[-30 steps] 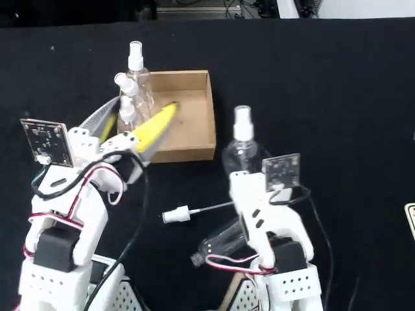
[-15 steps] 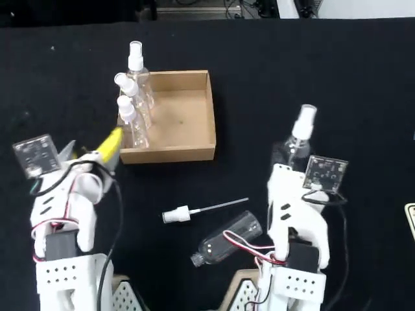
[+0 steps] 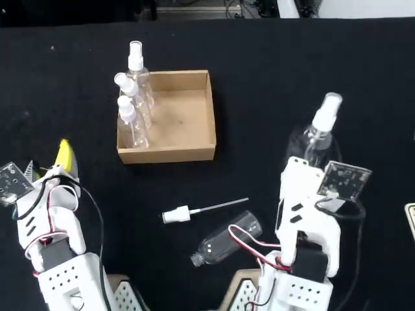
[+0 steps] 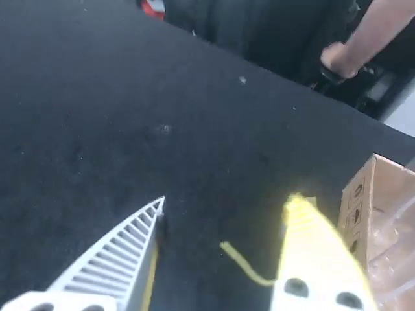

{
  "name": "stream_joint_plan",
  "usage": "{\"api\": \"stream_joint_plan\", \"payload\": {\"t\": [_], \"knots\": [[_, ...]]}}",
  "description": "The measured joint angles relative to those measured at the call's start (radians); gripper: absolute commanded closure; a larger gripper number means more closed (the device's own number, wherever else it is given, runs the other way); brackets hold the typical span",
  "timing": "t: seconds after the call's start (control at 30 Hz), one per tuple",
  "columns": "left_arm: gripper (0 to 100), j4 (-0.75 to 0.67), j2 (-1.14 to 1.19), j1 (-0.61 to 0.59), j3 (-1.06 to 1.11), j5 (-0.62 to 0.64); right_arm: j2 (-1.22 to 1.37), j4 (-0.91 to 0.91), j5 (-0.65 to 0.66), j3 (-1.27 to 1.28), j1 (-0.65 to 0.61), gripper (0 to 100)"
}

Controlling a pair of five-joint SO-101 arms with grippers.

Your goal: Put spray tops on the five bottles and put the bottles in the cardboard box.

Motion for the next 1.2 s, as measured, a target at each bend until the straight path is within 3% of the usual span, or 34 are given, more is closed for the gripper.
{"api": "stream_joint_plan", "payload": {"t": [0.17, 0.4, 0.8, 1.2], "knots": [[90, 0.005, 0.0, 0.026, 0.0, 0.0, 0.0, -0.16, 0.017, -0.012, 0.0, 98.8], [90, 0.006, 0.002, 0.074, 0.0, 0.0, 0.0, -0.4, 0.21, 0.083, -0.002, 98.8], [90, 0.037, 0.002, 0.078, 0.0, 0.0, 0.008, -0.486, 0.218, 0.002, 0.066, 98.8], [90, 0.04, 0.002, 0.078, 0.0, 0.0, 0.575, -0.535, 0.218, -0.249, 0.068, 98.2]]}}
